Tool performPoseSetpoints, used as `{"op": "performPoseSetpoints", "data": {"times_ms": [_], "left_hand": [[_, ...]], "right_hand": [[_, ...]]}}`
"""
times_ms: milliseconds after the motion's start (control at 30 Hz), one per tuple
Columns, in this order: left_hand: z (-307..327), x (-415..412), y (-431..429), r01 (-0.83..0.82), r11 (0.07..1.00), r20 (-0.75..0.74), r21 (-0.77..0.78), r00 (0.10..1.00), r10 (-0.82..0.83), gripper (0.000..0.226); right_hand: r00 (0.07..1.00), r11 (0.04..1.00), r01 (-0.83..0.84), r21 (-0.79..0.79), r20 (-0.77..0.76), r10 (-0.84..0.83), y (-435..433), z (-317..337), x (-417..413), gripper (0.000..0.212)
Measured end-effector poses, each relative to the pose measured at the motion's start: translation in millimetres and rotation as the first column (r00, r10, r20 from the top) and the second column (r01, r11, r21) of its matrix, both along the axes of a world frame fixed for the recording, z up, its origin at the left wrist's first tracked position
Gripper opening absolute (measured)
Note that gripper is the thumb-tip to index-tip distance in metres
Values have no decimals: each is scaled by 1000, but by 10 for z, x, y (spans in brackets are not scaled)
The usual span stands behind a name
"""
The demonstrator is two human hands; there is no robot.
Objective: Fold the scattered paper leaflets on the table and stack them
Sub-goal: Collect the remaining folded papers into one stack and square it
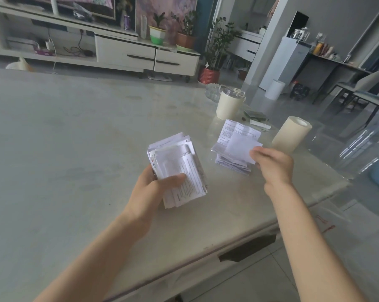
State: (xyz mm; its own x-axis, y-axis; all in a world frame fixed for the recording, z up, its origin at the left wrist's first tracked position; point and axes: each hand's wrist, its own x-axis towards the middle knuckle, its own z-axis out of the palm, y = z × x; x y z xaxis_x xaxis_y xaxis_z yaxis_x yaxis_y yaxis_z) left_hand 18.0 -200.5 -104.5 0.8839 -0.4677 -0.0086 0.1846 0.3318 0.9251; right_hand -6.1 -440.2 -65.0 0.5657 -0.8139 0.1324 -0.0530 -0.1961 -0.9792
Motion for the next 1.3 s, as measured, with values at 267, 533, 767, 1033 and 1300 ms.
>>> {"op": "performPoseSetpoints", "data": {"times_ms": [267,533,767,1033,1300], "left_hand": [[10,-9,-12,-81,997,-3,-13,997,81,34],[76,-66,39,-32,995,88,-90,995,40,22],[82,-80,42,-40,995,90,-97,995,49,31],[53,-92,19,-62,993,54,-98,996,67,40],[38,-74,10,-172,985,67,-32,983,174,16]], "right_hand": [[865,847,-480,229,283,414,789,405,-378,43],[884,869,-467,-164,-77,461,1396,54,-349,3],[946,868,-322,-379,-167,277,1446,-162,-262,18],[956,883,-291,-368,-77,283,1586,-364,-239,22],[756,722,-654,-226,-214,618,1093,11,-197,19]]}}
